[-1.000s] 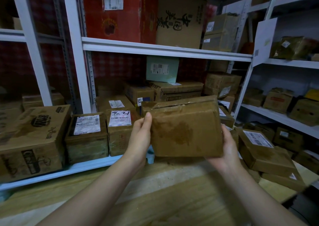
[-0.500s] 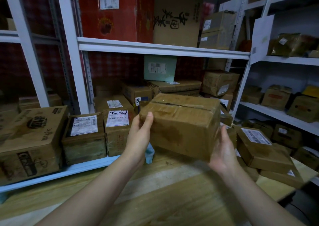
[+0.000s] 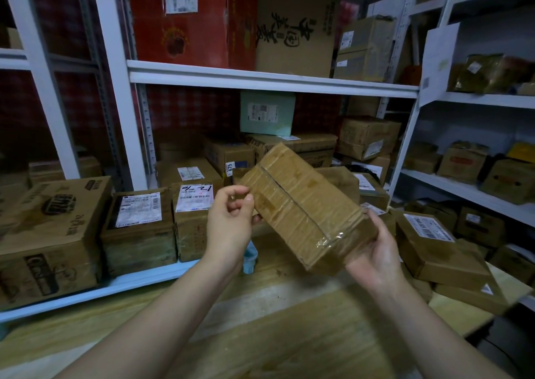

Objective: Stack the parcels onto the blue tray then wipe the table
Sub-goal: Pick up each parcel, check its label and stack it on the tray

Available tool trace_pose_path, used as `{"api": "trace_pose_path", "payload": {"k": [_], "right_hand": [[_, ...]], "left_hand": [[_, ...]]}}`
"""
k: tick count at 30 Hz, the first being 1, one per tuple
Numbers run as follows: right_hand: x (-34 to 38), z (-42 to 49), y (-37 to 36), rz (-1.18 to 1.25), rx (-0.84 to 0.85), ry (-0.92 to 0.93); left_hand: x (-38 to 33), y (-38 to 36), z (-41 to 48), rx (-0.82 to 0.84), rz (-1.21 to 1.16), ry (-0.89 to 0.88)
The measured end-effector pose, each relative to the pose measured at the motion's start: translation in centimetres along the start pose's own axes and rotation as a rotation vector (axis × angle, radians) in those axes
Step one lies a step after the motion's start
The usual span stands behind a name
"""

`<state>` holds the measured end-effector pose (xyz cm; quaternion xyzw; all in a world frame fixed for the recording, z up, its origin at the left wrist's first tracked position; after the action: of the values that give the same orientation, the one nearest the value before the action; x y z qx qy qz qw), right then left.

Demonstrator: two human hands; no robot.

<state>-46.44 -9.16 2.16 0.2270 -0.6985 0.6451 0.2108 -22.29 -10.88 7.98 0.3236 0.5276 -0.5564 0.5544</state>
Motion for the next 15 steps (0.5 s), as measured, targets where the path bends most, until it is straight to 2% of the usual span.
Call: {"api": "trace_pose_path", "payload": {"k": [3, 6, 15], "right_hand": [[-0.3, 0.0, 0.0, -0.044, -0.006, -0.026], [-0.7, 0.2, 0.4, -0.107, -0.019, -0.056], [0.3, -0.3, -0.3, -0.167, -0.036, 0.04]], "left_hand": [[0.0, 0.1, 0.0, 0.016, 0.089, -0.015], [0.2, -0.4, -0.1, 0.041, 0.074, 0.016], [0.3, -0.6, -0.2, 0.048, 0.055, 0.009]]}}
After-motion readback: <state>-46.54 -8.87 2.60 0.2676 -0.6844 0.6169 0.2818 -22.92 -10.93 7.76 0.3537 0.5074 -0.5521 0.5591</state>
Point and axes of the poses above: each hand's wrist, its own z-axis towards the middle knuckle, its own y-axis out of the back of the hand, x = y × z, the point moved 10 cm from there along z, towards the middle knuckle
